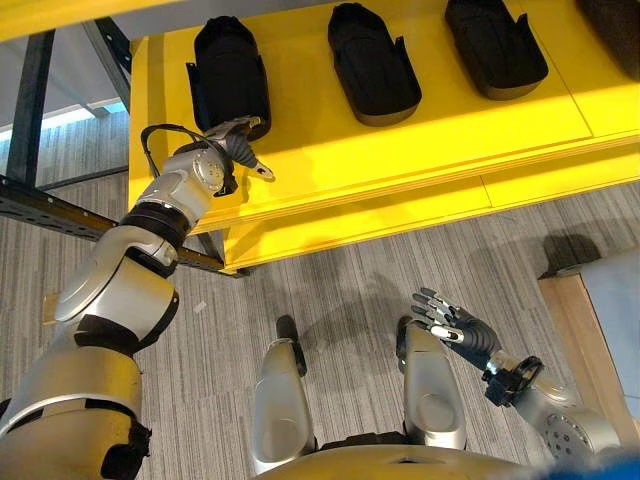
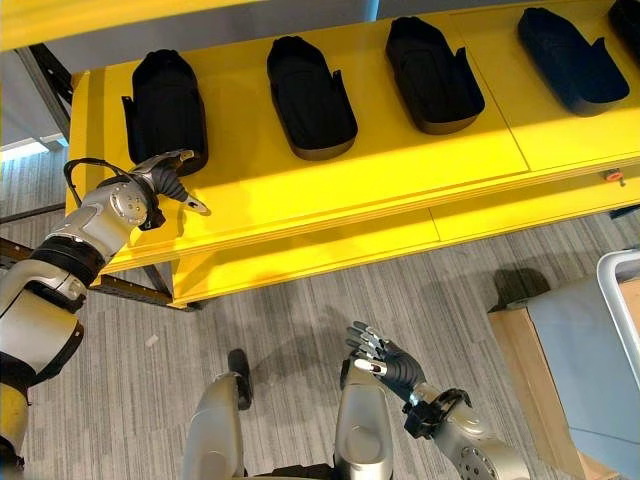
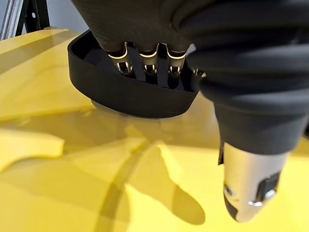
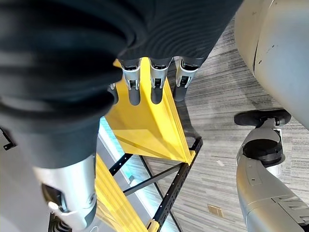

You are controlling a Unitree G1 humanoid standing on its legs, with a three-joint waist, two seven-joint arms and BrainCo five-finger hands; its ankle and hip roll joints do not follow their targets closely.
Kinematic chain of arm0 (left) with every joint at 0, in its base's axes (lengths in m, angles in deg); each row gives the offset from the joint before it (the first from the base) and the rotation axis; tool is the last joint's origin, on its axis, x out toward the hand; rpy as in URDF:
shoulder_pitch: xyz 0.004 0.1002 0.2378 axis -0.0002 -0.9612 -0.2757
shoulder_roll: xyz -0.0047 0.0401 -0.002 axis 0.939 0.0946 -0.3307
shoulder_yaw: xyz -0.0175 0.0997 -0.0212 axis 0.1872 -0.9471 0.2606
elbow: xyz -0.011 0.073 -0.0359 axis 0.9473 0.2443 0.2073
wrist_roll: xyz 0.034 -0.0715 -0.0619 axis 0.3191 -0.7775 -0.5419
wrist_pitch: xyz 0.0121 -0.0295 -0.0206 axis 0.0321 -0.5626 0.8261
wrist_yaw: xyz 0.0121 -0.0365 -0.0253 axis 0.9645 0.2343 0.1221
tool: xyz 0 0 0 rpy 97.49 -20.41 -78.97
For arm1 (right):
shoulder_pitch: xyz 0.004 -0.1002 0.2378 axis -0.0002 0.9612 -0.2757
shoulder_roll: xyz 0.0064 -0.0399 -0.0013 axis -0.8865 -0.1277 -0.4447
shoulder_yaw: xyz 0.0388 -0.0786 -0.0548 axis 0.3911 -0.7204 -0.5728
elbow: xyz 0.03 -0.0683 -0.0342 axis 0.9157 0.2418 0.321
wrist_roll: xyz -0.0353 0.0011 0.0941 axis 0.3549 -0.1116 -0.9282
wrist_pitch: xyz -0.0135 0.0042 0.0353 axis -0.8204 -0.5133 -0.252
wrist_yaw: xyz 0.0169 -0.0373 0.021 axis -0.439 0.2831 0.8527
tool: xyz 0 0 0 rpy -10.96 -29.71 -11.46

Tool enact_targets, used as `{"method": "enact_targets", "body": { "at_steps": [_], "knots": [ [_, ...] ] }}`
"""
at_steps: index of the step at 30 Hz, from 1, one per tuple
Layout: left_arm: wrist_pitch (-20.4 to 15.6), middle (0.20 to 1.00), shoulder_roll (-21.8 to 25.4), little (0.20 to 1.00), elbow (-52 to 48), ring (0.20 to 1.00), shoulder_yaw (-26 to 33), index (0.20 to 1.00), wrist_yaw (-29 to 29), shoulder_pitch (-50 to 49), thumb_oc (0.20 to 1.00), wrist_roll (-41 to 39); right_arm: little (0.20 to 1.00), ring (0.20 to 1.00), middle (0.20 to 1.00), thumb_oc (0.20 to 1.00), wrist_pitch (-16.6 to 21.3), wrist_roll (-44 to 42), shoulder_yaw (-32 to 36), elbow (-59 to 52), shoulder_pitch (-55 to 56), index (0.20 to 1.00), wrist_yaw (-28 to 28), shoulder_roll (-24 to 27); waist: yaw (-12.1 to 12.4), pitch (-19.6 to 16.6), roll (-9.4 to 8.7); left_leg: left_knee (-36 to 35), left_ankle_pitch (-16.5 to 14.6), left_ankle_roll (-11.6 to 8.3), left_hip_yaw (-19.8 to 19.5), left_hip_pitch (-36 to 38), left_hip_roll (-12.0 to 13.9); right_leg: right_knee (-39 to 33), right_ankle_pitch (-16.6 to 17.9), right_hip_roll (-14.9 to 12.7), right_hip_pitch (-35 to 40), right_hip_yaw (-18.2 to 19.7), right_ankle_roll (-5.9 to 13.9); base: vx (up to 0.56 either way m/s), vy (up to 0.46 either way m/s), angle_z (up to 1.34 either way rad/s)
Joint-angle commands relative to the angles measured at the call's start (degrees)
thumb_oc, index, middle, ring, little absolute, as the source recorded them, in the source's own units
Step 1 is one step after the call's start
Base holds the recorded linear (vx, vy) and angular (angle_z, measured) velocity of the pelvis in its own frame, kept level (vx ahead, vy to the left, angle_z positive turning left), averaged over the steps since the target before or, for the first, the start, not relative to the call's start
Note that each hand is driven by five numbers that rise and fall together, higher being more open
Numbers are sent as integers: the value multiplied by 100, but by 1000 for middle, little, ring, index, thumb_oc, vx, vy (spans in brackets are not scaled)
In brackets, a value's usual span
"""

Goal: Move parts from the plastic box to the shelf.

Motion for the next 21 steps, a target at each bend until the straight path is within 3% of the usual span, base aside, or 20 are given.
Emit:
{"method": "enact_targets", "body": {
  "at_steps": [1, 21],
  "knots": [
    [80, 1000, 150, 1000, -64, 1000, 390, 1000, 79, -237, 1000, 122, 1000, 1000, 1000, 1000, 118, -16, 83, -313, 80, 1000, 122, -19, 69, -156, -103, 322, -200, 93, 115, -32, 230, -338, 349, -170, 243, -24, 156, 0, 0, 0],
    [100, 1000, 236, 1000, -192, 1000, 672, 1000, 203, -719, 1000, 70, 1000, 1000, 1000, 1000, 99, 25, 6, -304, -59, 1000, 154, -47, 126, -124, -83, 332, -206, 90, 89, 85, 221, -267, 289, -183, 367, -49, 126, 0, 0, 0]
  ]
}}
